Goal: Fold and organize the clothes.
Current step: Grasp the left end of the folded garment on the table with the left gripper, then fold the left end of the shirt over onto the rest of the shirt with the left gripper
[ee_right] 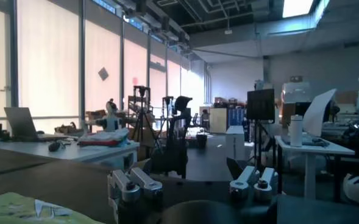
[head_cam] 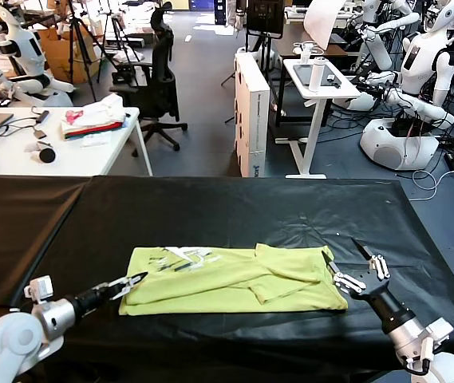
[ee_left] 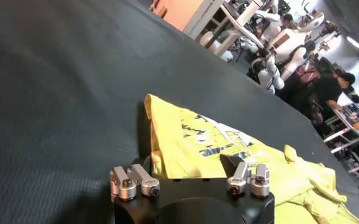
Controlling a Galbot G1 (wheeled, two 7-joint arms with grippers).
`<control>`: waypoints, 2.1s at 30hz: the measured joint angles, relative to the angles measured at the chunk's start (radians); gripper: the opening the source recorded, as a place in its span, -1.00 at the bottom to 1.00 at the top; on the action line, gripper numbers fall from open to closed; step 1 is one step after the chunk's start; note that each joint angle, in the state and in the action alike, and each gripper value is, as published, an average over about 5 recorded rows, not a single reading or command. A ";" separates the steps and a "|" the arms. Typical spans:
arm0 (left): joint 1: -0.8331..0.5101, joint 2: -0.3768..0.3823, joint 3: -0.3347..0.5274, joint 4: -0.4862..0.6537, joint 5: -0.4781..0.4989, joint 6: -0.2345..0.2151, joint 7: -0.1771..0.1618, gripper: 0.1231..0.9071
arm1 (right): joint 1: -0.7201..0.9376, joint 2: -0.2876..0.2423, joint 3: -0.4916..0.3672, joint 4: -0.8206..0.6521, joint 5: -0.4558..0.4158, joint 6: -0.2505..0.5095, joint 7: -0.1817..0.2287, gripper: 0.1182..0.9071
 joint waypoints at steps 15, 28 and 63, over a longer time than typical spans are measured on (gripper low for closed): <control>0.002 -0.008 -0.001 -0.001 0.006 0.007 -0.005 -0.71 | 0.006 0.008 -0.012 0.000 -0.009 0.000 -0.001 1.00; -0.009 -0.043 -0.068 -0.049 0.084 0.005 -0.044 -0.85 | 0.021 0.026 -0.027 -0.003 -0.019 0.000 0.008 1.00; -0.037 -0.268 0.059 -0.251 0.036 0.002 -0.251 -0.85 | 0.013 0.089 -0.042 -0.035 -0.078 -0.001 0.020 1.00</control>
